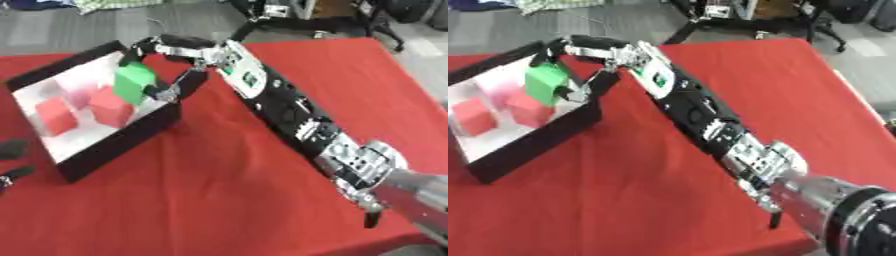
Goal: Pick up objects on the table and place them in the box.
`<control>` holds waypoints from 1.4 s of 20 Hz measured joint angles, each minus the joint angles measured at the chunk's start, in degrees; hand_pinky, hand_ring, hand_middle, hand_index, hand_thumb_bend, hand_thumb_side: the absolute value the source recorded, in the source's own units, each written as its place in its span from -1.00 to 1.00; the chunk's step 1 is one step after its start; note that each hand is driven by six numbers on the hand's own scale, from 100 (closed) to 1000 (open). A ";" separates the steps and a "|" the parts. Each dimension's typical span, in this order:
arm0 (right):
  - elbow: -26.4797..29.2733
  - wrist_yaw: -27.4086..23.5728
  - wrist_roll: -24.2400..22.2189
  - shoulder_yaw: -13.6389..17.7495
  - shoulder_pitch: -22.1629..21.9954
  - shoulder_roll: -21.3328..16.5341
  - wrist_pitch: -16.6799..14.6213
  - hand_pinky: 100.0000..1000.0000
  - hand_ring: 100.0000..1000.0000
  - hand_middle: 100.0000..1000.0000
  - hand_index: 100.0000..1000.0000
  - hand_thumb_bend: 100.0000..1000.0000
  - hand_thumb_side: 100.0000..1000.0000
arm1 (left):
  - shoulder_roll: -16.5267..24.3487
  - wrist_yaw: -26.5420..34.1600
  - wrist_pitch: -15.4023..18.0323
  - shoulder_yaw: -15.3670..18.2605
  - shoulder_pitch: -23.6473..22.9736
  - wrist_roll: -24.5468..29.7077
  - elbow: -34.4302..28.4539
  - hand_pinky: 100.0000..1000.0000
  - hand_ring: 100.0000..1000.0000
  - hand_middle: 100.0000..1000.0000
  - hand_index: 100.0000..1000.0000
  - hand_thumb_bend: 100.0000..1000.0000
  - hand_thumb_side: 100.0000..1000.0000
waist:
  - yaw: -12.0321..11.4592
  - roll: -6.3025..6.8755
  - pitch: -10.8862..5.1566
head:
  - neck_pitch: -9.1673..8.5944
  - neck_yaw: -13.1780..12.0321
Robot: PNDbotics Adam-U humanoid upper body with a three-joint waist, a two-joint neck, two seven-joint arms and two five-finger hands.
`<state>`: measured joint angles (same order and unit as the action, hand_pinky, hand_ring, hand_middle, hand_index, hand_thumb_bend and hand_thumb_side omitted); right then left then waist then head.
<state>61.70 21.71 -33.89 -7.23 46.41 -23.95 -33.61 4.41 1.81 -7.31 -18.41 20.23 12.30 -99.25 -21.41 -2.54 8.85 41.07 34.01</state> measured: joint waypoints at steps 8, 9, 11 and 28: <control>-1.90 6.66 5.23 3.54 0.47 1.98 -2.16 1.00 0.91 0.98 1.00 -1.00 -0.75 | -0.02 0.06 0.01 -0.44 0.12 1.02 0.02 0.60 1.00 0.50 0.30 -1.00 0.72 | -0.10 0.00 0.02 | -0.41 0.26; -1.38 7.30 6.13 3.68 0.47 2.03 -2.17 1.00 0.93 1.00 1.00 -1.00 -0.66 | -0.02 0.12 0.00 -0.50 0.16 1.05 0.02 0.60 1.00 0.50 0.30 -1.00 0.71 | -0.10 0.00 0.02 | -0.43 0.28; -0.09 8.53 7.91 3.67 0.47 2.03 -2.20 1.00 0.93 1.00 1.00 -1.00 -0.70 | -0.02 0.17 0.02 -0.73 0.24 1.14 0.02 0.60 1.00 0.50 0.30 -1.00 0.72 | -0.10 0.00 0.02 | -0.45 0.31; 6.90 9.39 22.80 -2.33 -3.22 0.07 -2.26 1.00 0.79 0.85 0.98 -1.00 -0.43 | 0.02 0.12 0.18 0.06 -0.94 0.42 0.10 0.59 1.00 0.50 0.30 -1.00 0.71 | 3.57 0.00 0.02 | -0.36 -2.97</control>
<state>68.61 31.10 -11.09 -9.56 43.19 -23.88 -35.87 4.43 1.92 -7.13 -18.35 19.29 12.72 -99.14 -17.85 -2.54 8.88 40.72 31.04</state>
